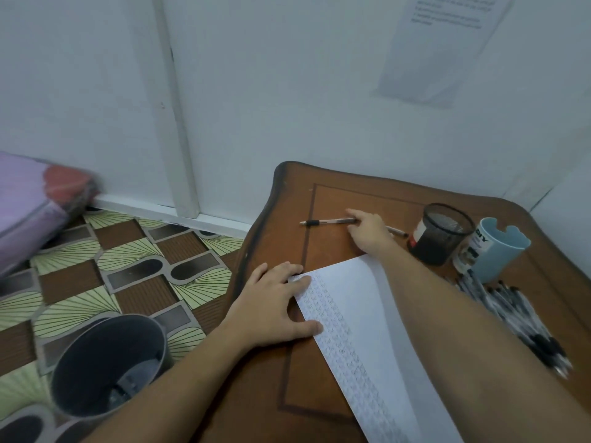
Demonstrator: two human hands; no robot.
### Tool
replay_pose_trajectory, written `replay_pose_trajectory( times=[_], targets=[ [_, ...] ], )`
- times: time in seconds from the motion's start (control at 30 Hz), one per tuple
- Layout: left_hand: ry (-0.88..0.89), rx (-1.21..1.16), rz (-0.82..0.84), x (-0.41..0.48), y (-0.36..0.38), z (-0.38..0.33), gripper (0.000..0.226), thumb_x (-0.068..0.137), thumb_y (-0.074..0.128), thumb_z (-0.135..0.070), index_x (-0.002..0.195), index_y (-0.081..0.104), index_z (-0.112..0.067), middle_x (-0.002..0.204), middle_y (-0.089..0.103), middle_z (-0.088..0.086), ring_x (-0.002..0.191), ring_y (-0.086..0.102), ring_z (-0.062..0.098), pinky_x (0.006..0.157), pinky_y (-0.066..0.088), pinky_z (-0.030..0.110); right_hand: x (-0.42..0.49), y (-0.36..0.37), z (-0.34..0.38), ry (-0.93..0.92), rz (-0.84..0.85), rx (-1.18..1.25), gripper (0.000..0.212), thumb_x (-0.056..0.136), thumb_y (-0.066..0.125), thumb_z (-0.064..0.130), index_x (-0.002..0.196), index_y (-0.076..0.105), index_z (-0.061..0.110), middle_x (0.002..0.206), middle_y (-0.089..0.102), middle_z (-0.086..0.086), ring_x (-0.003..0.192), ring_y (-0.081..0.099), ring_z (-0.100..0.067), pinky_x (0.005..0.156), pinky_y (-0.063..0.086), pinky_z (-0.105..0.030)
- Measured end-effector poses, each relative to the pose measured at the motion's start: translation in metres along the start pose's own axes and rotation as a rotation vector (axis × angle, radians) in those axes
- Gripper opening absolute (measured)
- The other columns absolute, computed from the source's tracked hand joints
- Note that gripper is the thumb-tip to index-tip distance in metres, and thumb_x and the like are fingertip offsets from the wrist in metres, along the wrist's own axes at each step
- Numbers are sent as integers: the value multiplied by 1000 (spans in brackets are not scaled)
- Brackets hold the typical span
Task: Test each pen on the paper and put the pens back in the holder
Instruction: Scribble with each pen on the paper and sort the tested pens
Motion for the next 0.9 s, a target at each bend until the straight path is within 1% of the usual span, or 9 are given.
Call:
replay_pose_trajectory(
  times=[0.17,0.33,0.4,0.47,0.57,0.63,0.7,0.77,0.9],
  targets=[
    [-3,1,-4,1,0,2,89,74,48,-81,147,33,-32,156,20,-13,144,7,5,117,-7,37,-3,-3,2,-17,-32,-24,12,98,56,24,102,61,35,131,52,-5,120,50,-29,106,38,-45],
    [5,6,-6,0,0,1,98,66,35,-87,147,33,-32,156,21,-13,144,9,5,116,-7,35,-35,-24,6,-80,-15,197,4,92,69,23,95,67,25,120,40,-2,113,46,-22,101,39,-34],
    [6,0,-13,-1,-1,2,101,63,31,-88,147,34,-33,156,22,-13,144,11,5,116,-6,35,-52,-37,8,-88,-33,458,7,92,68,17,86,67,21,110,56,1,100,51,-15,86,40,-26],
    [7,-5,-21,-1,-2,1,101,62,31,-88,146,35,-33,156,23,-13,144,11,5,116,-5,35,-71,-44,2,-28,-58,794,15,93,64,14,80,64,22,92,65,6,91,54,-12,82,40,-28],
    [3,-7,-18,-1,-2,0,102,62,30,-89,147,35,-33,156,23,-12,144,11,6,116,-5,35,-97,-42,-8,52,-31,1321,9,101,53,20,94,58,16,91,71,-1,88,66,-19,84,51,-35],
    [3,2,-19,-1,-1,0,101,62,29,-89,147,34,-33,156,23,-13,144,12,5,116,-4,35,-116,-37,-7,47,16,1500,14,105,43,29,110,52,20,78,67,-2,64,63,-18,68,54,-36],
    [-1,18,-14,-1,-1,0,102,62,27,-89,147,33,-34,156,22,-14,144,11,5,116,-4,34,-132,-30,-6,39,55,1519,20,107,37,34,122,50,33,63,51,0,48,41,-13,48,41,-25],
    [-2,31,-5,-2,0,-1,103,61,25,-90,148,32,-34,156,21,-14,144,11,4,116,-4,33,-144,-26,-4,26,79,1453,21,105,38,39,122,50,38,61,41,1,46,27,-9,41,24,-19],
    [-6,21,-18,-2,-2,-2,104,59,25,-90,147,35,-34,155,23,-15,144,13,3,117,-2,35,-154,-33,-9,-10,11,1395,27,88,57,47,94,46,23,55,27,5,41,18,-6,38,13,-18]
  ],
)
Point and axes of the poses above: each hand's wrist, its own x-axis towards the middle knuckle, its own y-axis out of the palm, z = x × y, the point moved 10 cm from there along x, towards the middle knuckle
